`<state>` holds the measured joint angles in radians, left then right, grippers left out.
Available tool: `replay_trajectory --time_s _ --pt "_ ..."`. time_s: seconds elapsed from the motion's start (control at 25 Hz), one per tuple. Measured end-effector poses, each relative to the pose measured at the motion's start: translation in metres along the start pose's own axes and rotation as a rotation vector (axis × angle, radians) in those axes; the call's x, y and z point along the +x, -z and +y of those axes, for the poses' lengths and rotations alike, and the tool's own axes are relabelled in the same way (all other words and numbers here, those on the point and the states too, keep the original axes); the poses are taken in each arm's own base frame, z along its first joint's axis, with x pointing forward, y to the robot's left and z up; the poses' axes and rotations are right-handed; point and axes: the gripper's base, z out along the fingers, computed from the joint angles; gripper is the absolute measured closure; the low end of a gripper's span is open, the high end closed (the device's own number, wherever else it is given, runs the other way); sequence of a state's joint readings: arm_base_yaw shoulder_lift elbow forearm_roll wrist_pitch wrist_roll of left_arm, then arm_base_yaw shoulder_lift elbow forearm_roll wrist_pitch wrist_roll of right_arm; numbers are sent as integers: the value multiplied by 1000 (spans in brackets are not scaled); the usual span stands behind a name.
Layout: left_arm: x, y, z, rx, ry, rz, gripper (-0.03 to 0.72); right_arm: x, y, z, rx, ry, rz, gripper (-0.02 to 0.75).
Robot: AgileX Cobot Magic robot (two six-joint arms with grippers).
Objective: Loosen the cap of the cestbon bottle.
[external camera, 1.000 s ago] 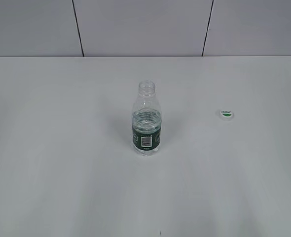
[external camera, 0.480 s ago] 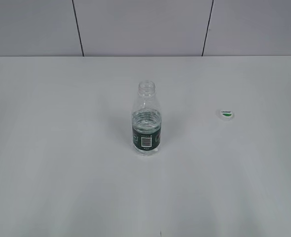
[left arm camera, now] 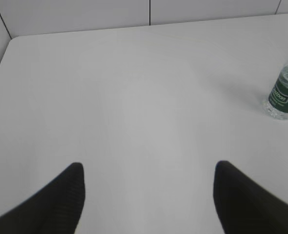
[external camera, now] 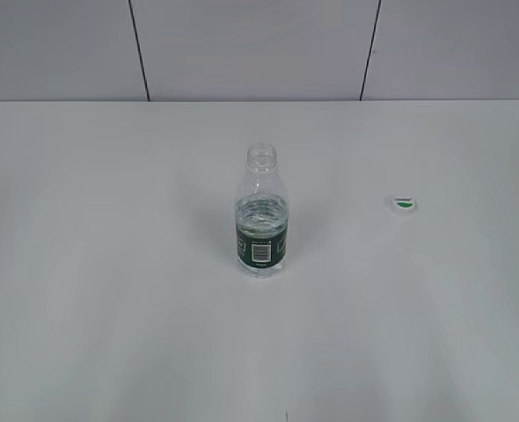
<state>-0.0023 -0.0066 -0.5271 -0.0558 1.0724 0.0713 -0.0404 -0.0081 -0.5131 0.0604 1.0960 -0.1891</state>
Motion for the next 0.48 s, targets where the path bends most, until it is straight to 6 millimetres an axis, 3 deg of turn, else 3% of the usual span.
replay_trajectory --time_s 0.48 --pt "0 0 -2 11 16 -4 195 0 0 0 0 0 0 193"
